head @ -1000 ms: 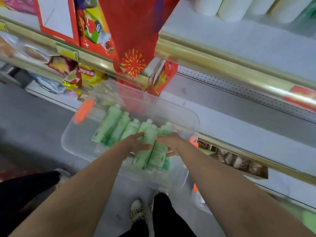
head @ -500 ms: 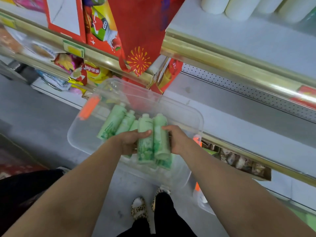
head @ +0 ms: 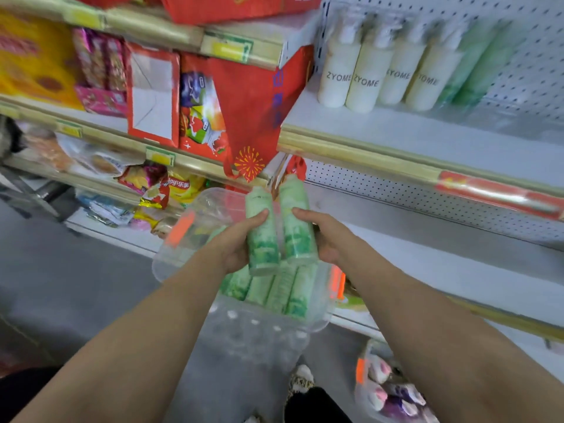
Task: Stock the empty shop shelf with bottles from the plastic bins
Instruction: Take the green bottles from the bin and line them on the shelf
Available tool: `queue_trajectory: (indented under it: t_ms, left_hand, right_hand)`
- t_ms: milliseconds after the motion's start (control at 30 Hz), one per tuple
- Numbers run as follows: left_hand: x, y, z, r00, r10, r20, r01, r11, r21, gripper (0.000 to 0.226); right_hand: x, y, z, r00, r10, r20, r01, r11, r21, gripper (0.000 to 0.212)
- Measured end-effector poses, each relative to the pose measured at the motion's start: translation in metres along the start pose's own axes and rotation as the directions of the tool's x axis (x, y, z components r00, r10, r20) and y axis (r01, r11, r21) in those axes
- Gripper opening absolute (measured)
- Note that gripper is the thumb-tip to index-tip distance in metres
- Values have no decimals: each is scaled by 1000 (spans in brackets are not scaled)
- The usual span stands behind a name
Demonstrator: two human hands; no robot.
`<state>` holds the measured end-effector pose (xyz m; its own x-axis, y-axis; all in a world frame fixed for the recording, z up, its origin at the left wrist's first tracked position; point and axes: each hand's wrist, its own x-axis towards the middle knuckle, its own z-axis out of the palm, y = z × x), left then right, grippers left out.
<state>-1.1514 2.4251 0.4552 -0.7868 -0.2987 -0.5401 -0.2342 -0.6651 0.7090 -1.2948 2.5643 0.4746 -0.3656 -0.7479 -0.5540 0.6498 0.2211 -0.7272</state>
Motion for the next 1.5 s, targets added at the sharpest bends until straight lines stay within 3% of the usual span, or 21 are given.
queue_trajectory:
  t_ms: [133, 267, 433, 600, 767, 867, 1000, 1267, 1500]
  left_hand:
    - [-20, 26, 44, 987, 79, 138, -84, 996, 33, 30]
    - [-34, 58, 91, 955, 222, 195, -245, 964, 107, 53]
    - [-31, 88, 143, 892, 327, 313, -397, 897, 195, 54]
    - [-8, 110, 198, 863, 411, 294, -471, 865, 171, 63]
    - [26, 126, 253, 839, 468, 280, -514, 849, 122, 66]
    - [50, 133, 281, 826, 496, 269, -534, 840, 91, 66]
    - [79, 142, 310, 830, 500, 247, -536, 837, 110, 69]
    - [133, 142, 347, 839, 497, 220, -522, 850, 69, 74]
    - [169, 143, 361, 820, 539, 193, -559, 827, 67, 65]
  right_hand:
    - [-38, -32, 4, 982, -181, 60, 179, 983, 42, 28]
    - [-72, -69, -1, 936, -340, 92, 340, 940, 19, 37]
    - [-109, -123, -23, 875, -479, 67, 482, 875, -47, 45]
    - [-136, -179, -61, 783, -622, -21, 619, 782, -71, 62]
    - [-145, -235, -120, 681, -713, -167, 708, 700, -97, 50]
    - [-144, -266, -161, 628, -742, -235, 705, 670, -232, 44]
    - [-127, -301, -206, 564, -757, -329, 673, 653, -348, 60]
    - [-57, -330, -257, 574, -747, -336, 605, 663, -441, 63]
    - [-11, -348, -283, 563, -768, -305, 563, 627, -538, 61]
